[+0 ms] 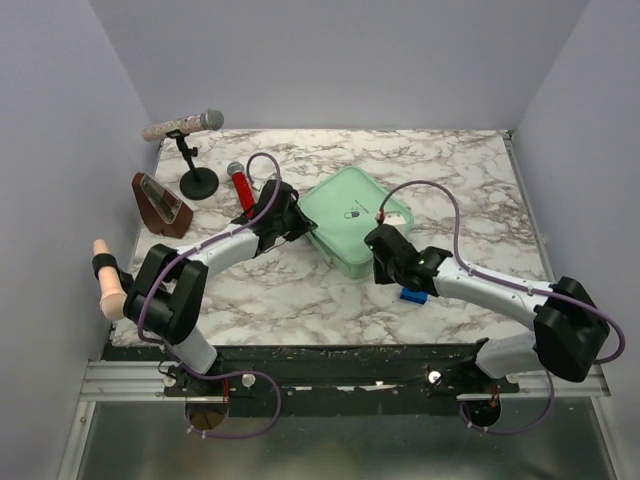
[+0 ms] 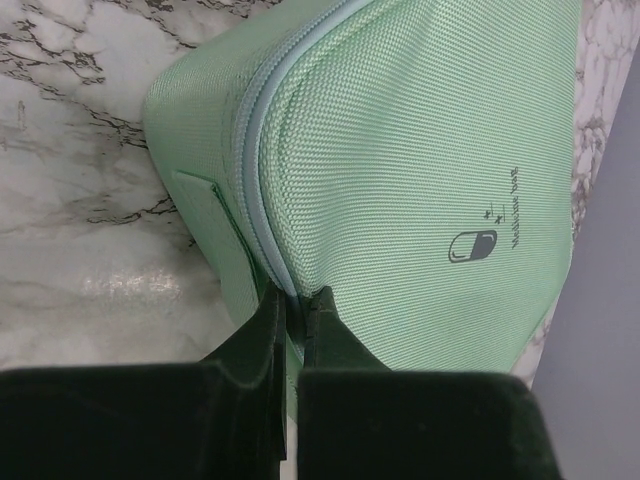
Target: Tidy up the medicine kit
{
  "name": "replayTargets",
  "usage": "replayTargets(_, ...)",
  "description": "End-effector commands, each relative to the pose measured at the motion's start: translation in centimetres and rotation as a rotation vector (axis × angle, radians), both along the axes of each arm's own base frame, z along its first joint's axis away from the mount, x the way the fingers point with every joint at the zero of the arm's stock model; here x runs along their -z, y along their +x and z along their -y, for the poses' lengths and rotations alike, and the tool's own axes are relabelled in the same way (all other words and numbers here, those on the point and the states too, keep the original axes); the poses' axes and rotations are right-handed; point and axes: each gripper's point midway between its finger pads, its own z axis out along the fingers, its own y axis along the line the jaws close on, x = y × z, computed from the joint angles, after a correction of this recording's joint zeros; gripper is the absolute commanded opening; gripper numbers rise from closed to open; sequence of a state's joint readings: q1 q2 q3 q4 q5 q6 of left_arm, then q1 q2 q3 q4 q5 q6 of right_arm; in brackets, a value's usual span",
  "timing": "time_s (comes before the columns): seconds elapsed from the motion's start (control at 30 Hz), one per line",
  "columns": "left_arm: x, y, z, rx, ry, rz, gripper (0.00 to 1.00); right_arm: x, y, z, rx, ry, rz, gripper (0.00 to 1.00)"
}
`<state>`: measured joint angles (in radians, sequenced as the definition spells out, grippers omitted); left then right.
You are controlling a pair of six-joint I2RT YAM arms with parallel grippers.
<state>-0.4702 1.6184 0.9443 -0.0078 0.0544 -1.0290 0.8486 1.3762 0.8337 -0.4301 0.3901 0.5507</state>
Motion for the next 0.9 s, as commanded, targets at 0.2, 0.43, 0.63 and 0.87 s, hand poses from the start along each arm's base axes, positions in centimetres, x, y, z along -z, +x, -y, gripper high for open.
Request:
replayTargets(0.2,5.3,-0.6,-5.5,-0.014,0.255,-0.090,0.00,1.7,1.1,8.0,0.240,-0.020,-0.089,0.01)
replayTargets(0.43,2.2,-1.2,-5.0,0.017,0.232,-0.060,0.52,1.3,1.6,7.8,0.207,-0.025,-0.079,0.01)
replayTargets(0.63,-2.8,-4.2,-1.9,0.016,0.156,0.022,0.83,1.1,1.6,7.4,0.181,-0.011,-0.075,0.01)
replayTargets(0.87,-4.3,-7.7,6.5,0.101,0.061,0.001,0.99,1.2,1.3,6.8,0.145,-0.021,-0.074,0.01)
